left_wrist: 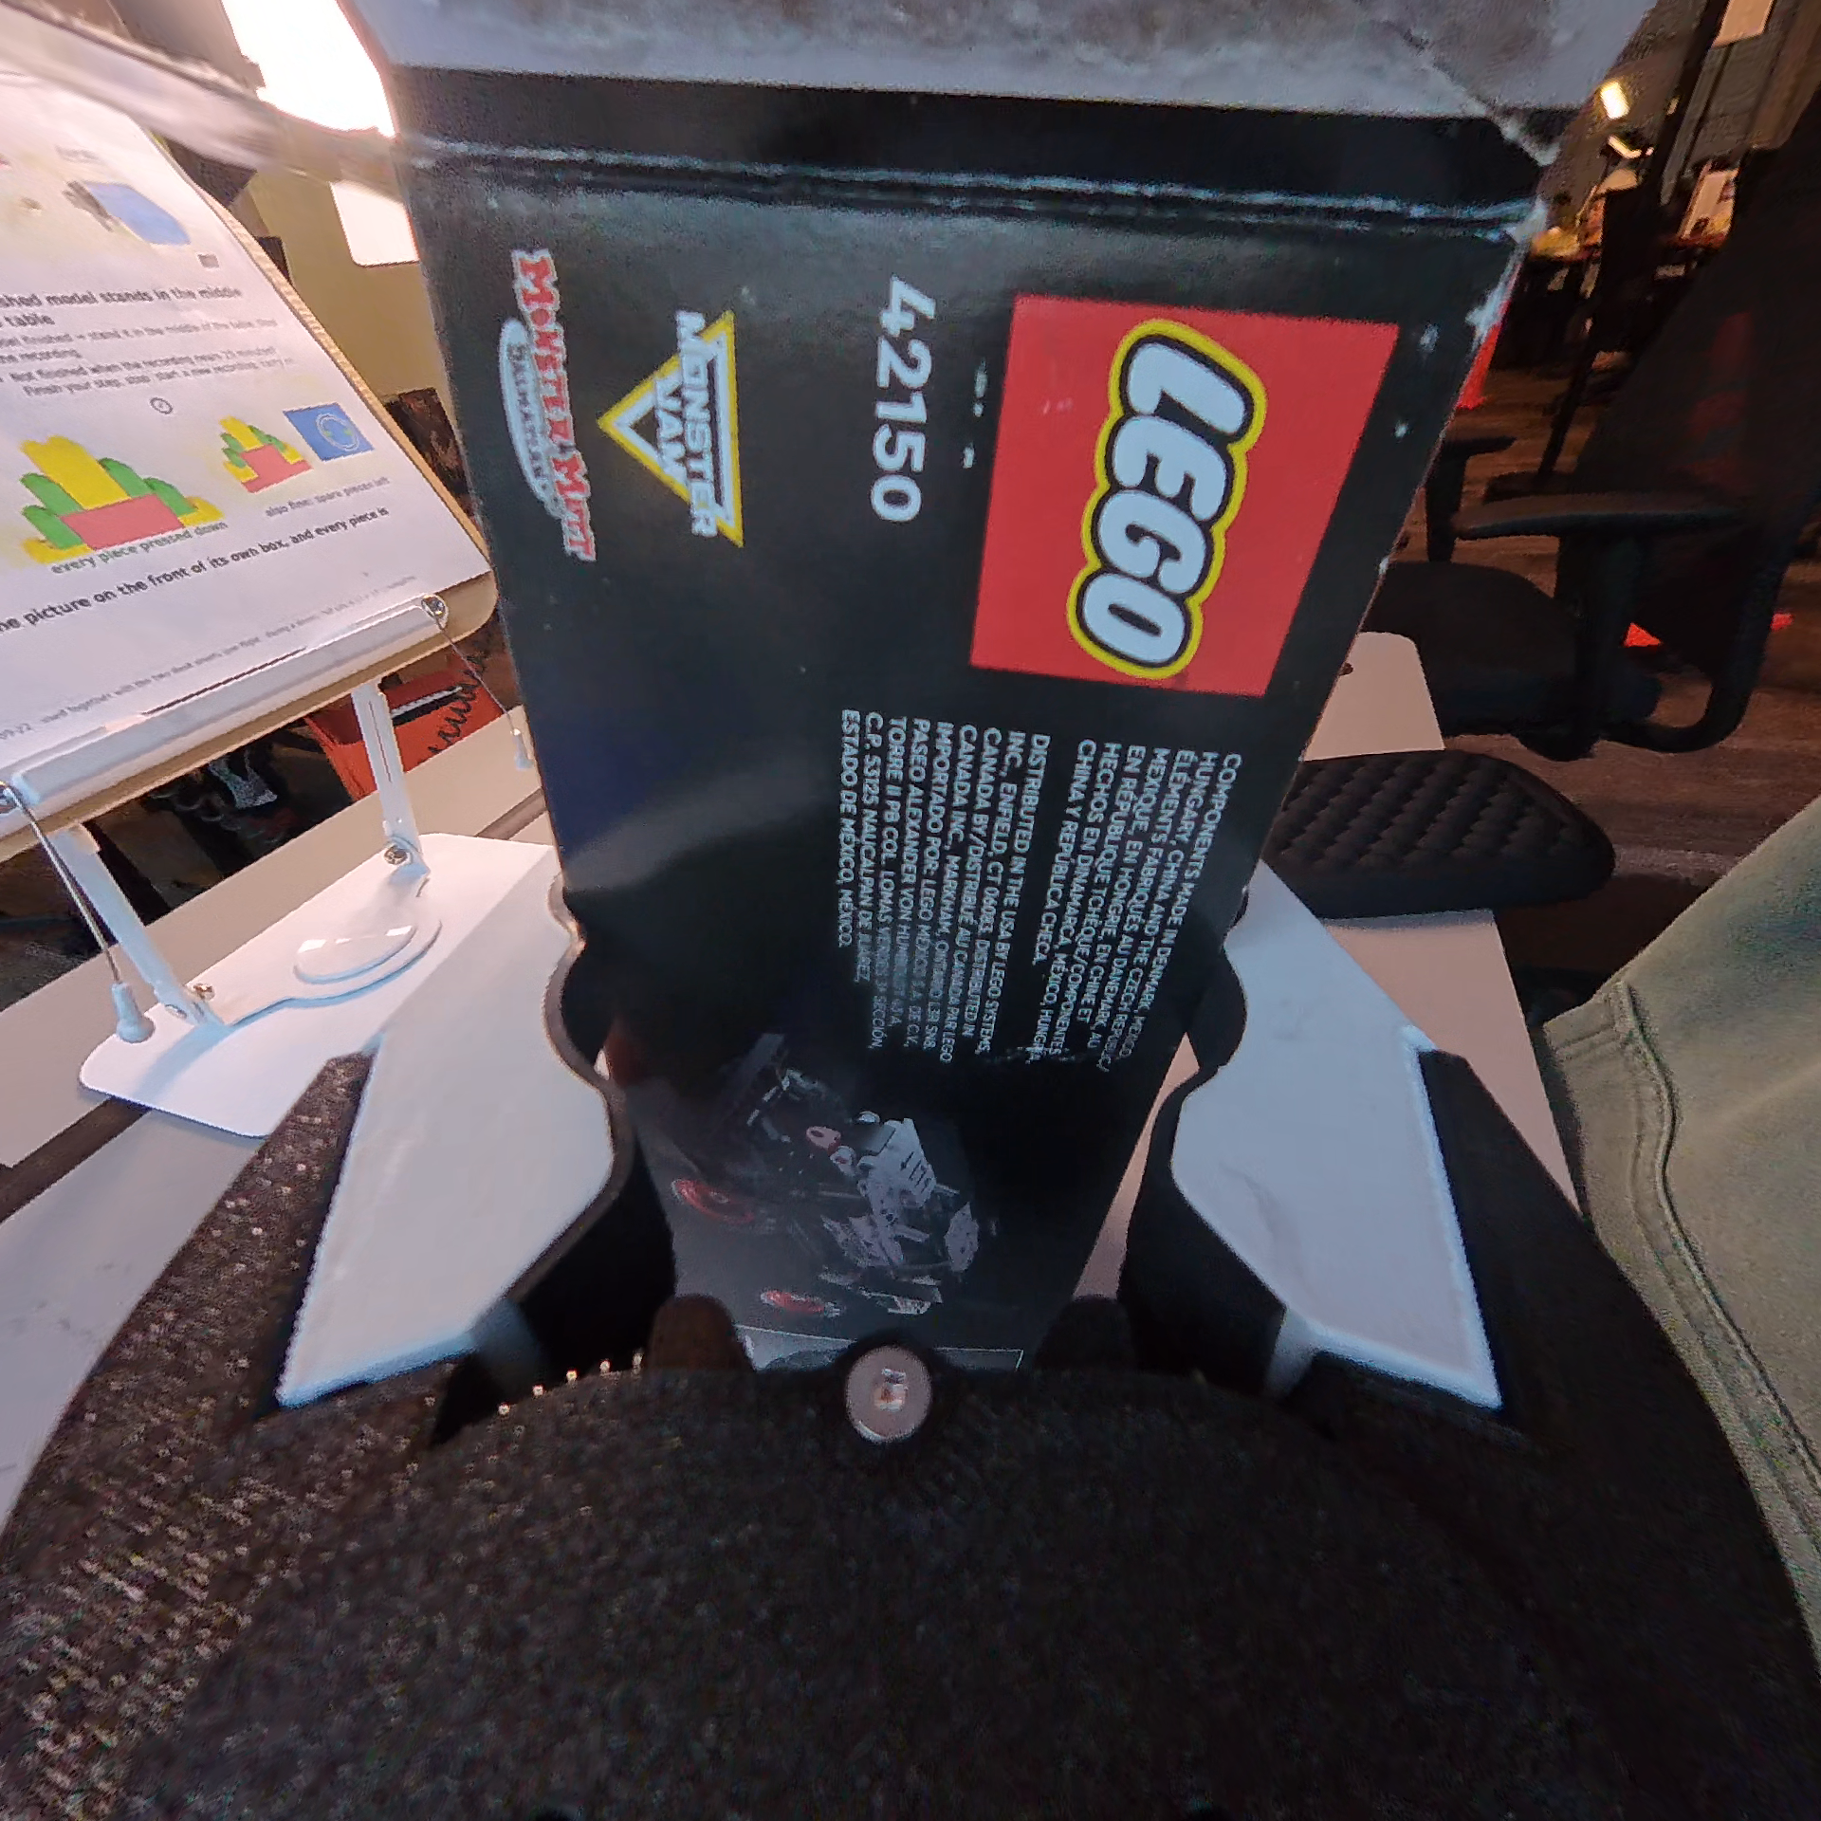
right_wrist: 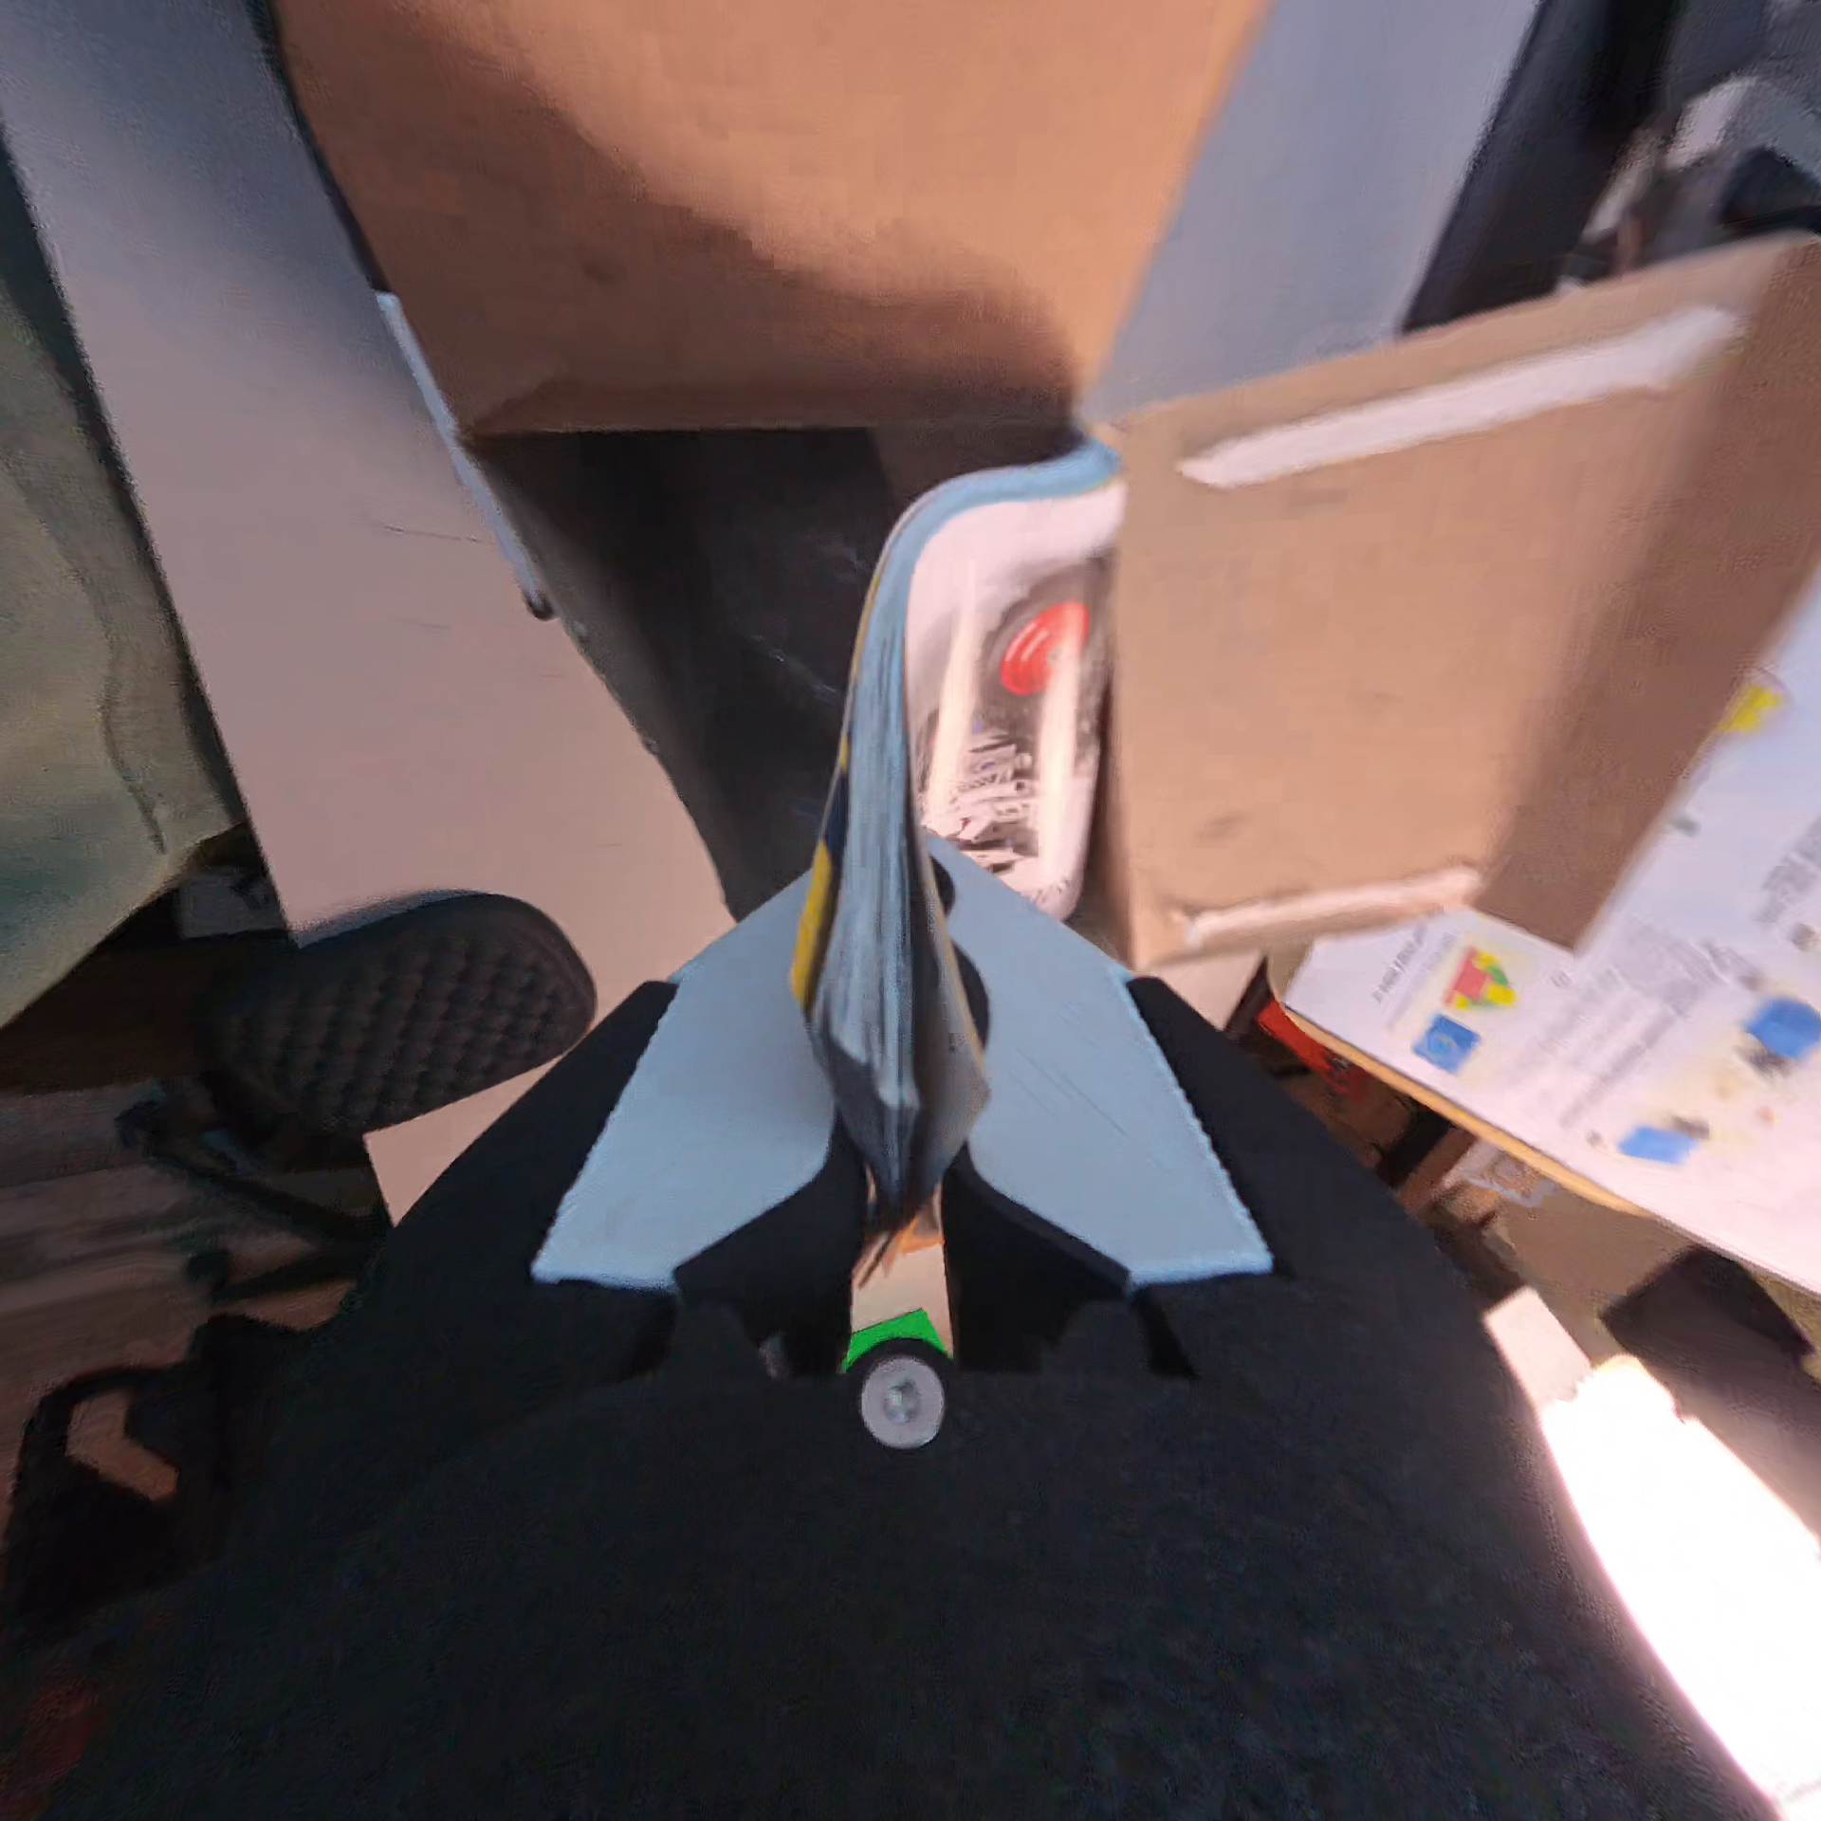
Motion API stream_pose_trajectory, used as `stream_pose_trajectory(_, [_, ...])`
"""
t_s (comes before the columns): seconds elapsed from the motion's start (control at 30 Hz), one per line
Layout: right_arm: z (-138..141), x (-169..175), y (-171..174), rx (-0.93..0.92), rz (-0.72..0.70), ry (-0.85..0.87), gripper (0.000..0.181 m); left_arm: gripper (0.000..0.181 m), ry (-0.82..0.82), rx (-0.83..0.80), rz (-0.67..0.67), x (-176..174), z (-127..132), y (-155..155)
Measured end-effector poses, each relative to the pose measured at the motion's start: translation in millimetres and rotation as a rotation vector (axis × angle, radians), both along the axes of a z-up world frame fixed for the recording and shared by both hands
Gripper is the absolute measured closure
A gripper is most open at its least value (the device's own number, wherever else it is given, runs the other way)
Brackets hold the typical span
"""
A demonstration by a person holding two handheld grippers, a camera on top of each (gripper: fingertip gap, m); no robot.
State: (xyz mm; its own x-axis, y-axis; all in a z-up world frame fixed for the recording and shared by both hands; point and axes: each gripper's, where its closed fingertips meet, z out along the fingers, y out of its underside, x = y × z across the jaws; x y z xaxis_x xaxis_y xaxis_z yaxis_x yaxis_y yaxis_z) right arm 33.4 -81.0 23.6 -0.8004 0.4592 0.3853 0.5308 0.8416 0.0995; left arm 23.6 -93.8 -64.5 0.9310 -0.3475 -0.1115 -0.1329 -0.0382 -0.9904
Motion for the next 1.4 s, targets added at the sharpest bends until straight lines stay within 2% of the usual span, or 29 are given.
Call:
stream_pose_trajectory(0.13, [-44.5, -6.0, -0.6, 0.077, 0.084, -0.119, 0.180, 0.062, -0.027, 0.014, -0.016, -0.9, 0.9, -5.3])
stream_pose_trajectory(0.23, [-24.3, -15.2, -6.0, 0.119, 0.171, -0.091, 0.181, 0.062, -0.059, 0.010, 0.002, -10.1, 0.7, -8.4])
stream_pose_trajectory(0.37, [25.5, -43.8, 4.8, 0.147, 0.184, 0.103, 0.181, 0.062, -0.124, 0.017, -0.007, -22.0, 1.7, -17.0])
stream_pose_trajectory(0.43, [33.1, -56.6, 9.1, 0.137, 0.202, 0.162, 0.180, 0.062, -0.110, 0.017, -0.009, -19.6, 1.9, -17.4])
stream_pose_trajectory(0.57, [34.0, -72.6, 8.9, 0.132, 0.264, 0.214, 0.180, 0.062, -0.098, 0.020, -0.018, -17.1, 1.6, -19.1])
stream_pose_trajectory(0.67, [31.4, -56.9, 0.7, 0.033, 0.285, 0.082, 0.181, 0.062, -0.086, 0.023, -0.018, -16.4, 1.9, -19.4])
stream_pose_trajectory(0.77, [24.2, -54.0, 4.8, 0.016, 0.247, -0.018, 0.180, 0.062, -0.108, 0.012, -0.031, -16.8, 1.5, -17.4])
stream_pose_trajectory(0.87, [37.4, -69.9, 10.1, 0.029, 0.203, 0.020, 0.180, 0.062, -0.077, 0.021, -0.039, -12.4, 2.0, -18.0])
stream_pose_trajectory(0.9, [30.5, -69.3, 10.8, 0.020, 0.188, -0.013, 0.180, 0.062, -0.073, 0.020, -0.038, -10.9, 1.8, -18.1])
stream_pose_trajectory(0.97, [-2.6, -56.0, 10.4, 0.036, 0.190, -0.150, 0.181, 0.062, -0.085, 0.015, -0.042, -10.0, 1.5, -17.6])
stream_pose_trajectory(1.0, [-5.5, -63.4, 13.1, 0.100, 0.224, -0.123, 0.180, 0.062, -0.099, 0.005, -0.041, -11.2, 0.6, -17.2])
stream_pose_trajectory(1.03, [-1.9, -65.9, 8.0, 0.089, 0.237, -0.117, 0.181, 0.062, -0.111, 0.007, -0.039, -13.8, 0.8, -17.8])
stream_pose_trajectory(1.17, [34.5, -80.7, -7.3, -0.039, 0.225, -0.005, 0.181, 0.061, -0.138, 0.008, -0.028, -21.5, 0.8, -25.0])
stream_pose_trajectory(1.33, [13.6, -70.9, -16.0, -0.157, 0.193, -0.062, 0.180, 0.060, -0.180, 0.005, -0.007, -30.8, 0.4, -25.3])
stream_pose_trajectory(1.4, [17.6, -75.0, -12.0, -0.157, 0.165, -0.017, 0.181, 0.060, -0.173, 0.005, -0.011, -30.8, 1.0, -26.1])
